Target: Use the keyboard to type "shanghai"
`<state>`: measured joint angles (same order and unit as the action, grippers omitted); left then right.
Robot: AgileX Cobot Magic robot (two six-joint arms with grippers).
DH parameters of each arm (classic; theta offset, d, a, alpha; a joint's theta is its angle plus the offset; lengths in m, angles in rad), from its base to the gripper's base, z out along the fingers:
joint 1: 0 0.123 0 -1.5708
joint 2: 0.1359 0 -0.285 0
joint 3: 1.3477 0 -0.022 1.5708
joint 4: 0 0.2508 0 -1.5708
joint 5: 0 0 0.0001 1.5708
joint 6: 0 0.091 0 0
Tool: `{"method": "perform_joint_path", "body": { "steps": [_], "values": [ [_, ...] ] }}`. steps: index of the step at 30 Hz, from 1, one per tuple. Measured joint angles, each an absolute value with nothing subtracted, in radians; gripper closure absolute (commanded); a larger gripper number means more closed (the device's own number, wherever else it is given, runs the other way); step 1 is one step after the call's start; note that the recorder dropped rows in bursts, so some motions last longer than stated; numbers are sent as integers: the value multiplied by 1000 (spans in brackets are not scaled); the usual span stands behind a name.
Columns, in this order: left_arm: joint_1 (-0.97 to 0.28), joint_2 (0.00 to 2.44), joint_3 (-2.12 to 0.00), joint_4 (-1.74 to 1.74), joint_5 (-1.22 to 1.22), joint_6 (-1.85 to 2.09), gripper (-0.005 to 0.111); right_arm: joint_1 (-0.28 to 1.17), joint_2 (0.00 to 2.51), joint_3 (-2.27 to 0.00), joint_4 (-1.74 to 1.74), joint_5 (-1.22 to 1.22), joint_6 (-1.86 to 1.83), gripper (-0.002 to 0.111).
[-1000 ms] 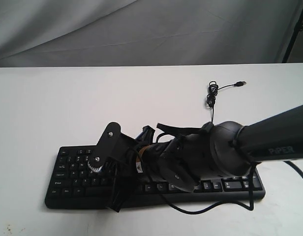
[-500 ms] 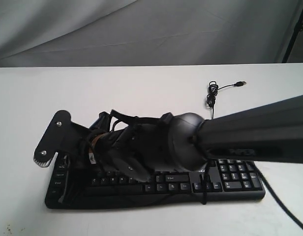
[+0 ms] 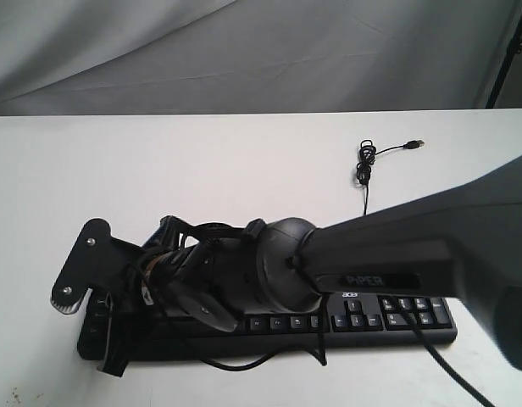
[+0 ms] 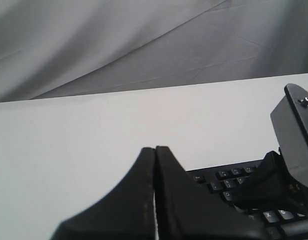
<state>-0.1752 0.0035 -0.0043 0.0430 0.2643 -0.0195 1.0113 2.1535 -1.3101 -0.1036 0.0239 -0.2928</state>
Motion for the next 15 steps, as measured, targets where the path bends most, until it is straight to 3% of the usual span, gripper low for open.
{"method": "perform_joint_path", "body": {
  "steps": [15],
  "values": [
    [-175, 3, -4, 43, 264, -20, 107, 1011, 2162, -1310, -104, 0, -293, 108]
  ]
}}
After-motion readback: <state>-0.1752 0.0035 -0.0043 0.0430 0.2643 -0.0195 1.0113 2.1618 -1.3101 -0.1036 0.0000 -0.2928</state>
